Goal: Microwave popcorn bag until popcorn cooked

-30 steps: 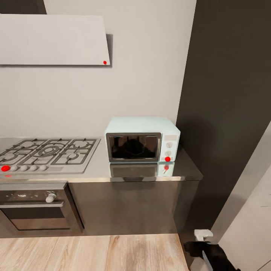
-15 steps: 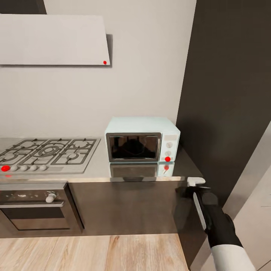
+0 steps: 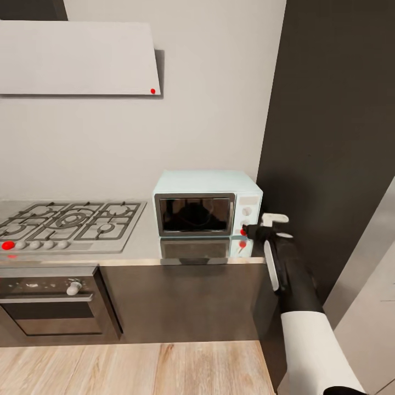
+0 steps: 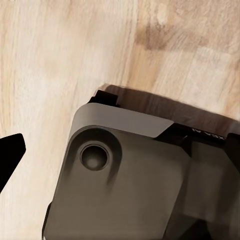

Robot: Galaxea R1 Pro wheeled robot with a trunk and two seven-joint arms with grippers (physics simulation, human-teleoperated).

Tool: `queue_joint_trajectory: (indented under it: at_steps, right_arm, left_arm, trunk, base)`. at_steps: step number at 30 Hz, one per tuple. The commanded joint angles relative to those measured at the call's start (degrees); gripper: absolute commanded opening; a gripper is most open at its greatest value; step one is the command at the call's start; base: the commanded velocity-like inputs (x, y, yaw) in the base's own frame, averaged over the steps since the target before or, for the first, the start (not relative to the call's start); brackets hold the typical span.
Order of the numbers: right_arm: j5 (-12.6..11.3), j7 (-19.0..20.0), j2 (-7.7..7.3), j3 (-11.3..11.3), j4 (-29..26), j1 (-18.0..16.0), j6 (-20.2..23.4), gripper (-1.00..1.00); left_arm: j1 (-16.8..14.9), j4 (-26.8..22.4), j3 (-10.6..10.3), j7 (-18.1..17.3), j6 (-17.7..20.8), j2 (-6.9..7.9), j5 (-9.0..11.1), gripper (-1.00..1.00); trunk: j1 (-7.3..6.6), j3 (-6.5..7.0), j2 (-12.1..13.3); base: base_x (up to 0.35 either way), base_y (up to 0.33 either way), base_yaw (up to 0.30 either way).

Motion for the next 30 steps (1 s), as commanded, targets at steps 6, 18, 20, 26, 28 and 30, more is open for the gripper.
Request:
queue_joint_trajectory:
  at_steps: [6,18,20,26,28,30]
  right_arm:
    - [0.47,0.1,0.27,-0.23,0.71,-0.06,-6.66,1.0]
    - [4.67,0.23,0.14,-0.32,13.28,-0.06,-12.67,1.0]
    - [4.74,0.29,0.07,-0.33,13.42,-0.06,-12.77,1.0]
    - [4.44,0.32,-0.07,-0.45,13.53,-0.04,-13.0,1.0]
    - [4.51,0.45,-0.05,-0.49,13.46,0.35,-13.03,1.0]
    - [4.37,0.43,-0.17,-0.52,13.51,0.63,-13.03,1.0]
  left_arm:
    - [-0.03,0.02,-0.46,0.19,-0.2,-0.02,0.41,1.0]
    - [-0.03,0.02,-0.47,0.19,-0.25,-0.02,0.44,1.0]
    - [-0.03,0.02,-0.47,0.19,-0.25,-0.02,0.42,1.0]
    - [-0.03,0.02,-0.44,0.19,-0.25,-0.02,0.41,1.0]
    - [-0.03,0.02,-0.43,0.19,-0.25,-0.01,0.41,1.0]
    - [-0.03,0.02,-0.48,0.2,-0.25,-0.06,0.41,1.0]
  trunk:
    - [0.0,-0.07,-0.04]
    - [0.0,-0.07,-0.04]
    - [0.0,-0.07,-0.04]
    - [0.0,-0.07,-0.04]
    - [0.0,-0.07,-0.04]
    - [0.0,-0.07,-0.04]
  base:
    - [0.0,0.0,0.0]
    - [0.0,0.0,0.0]
    - [0.0,0.0,0.0]
    - [0.0,0.0,0.0]
    - [0.0,0.0,0.0]
    - [0.0,0.0,0.0]
